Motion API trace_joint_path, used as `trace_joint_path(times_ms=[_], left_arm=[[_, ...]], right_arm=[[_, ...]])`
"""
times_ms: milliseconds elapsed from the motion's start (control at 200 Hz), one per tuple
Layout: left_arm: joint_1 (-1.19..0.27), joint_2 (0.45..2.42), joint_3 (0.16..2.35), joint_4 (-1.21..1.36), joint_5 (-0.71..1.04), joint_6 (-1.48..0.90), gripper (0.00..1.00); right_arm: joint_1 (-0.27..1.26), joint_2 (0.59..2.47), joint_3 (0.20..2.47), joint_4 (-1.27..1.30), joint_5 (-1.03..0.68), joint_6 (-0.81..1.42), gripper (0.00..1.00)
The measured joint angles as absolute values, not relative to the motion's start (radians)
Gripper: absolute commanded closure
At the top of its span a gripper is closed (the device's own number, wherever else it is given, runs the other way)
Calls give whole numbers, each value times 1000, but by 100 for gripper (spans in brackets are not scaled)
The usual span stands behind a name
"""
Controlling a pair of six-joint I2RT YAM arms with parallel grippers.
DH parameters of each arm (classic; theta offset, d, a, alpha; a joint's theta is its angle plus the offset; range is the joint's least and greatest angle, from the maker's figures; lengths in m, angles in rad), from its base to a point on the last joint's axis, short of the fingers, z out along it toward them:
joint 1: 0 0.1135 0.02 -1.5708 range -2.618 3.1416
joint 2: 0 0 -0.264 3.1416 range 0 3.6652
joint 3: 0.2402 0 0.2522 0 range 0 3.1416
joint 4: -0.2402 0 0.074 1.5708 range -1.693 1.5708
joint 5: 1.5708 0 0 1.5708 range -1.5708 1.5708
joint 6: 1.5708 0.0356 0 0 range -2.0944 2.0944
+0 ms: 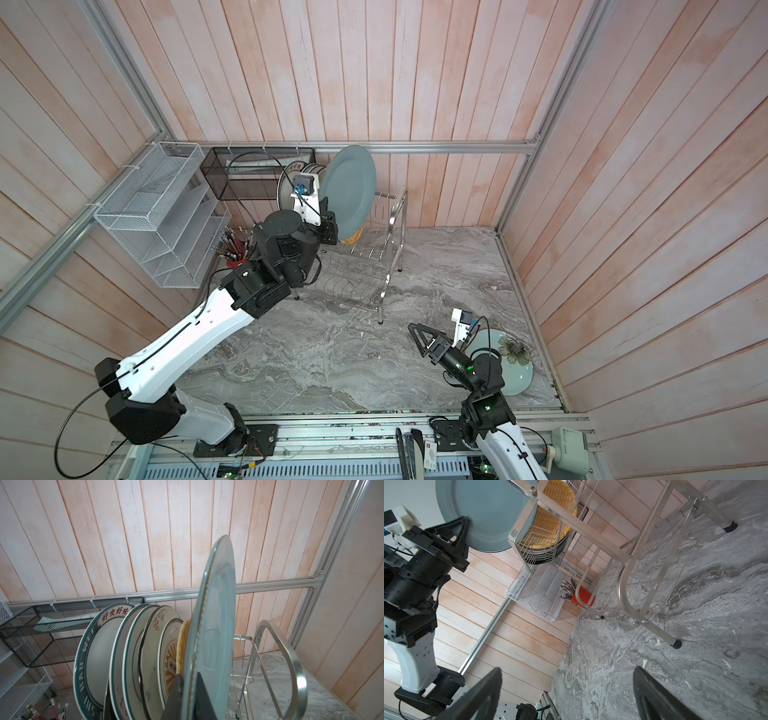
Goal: Load the plates into the dish rack
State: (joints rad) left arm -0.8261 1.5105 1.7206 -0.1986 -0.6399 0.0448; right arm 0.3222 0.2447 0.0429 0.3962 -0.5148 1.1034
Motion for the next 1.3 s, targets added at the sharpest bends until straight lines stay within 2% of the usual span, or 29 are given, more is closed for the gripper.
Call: trace_joint_path(times_ms=[290,500,1155,1225,1300], left_arm=[[-825,1671,1878,-239,-648,117,100],[-823,1737,1909,-257,-676,147,100],[-837,1758,1909,-278,-718,157,100],[-842,1758,1909,-281,-726,157,94],[-848,1754,1900,-282,-738,157,93]], right_arm=[[327,233,43,395,-515,1106,2],[329,218,35,391,-515,1106,2],[331,184,23,369,-514,1107,2],[331,179,18,365,-514,1107,2],[331,176,13,360,-514,1108,2]])
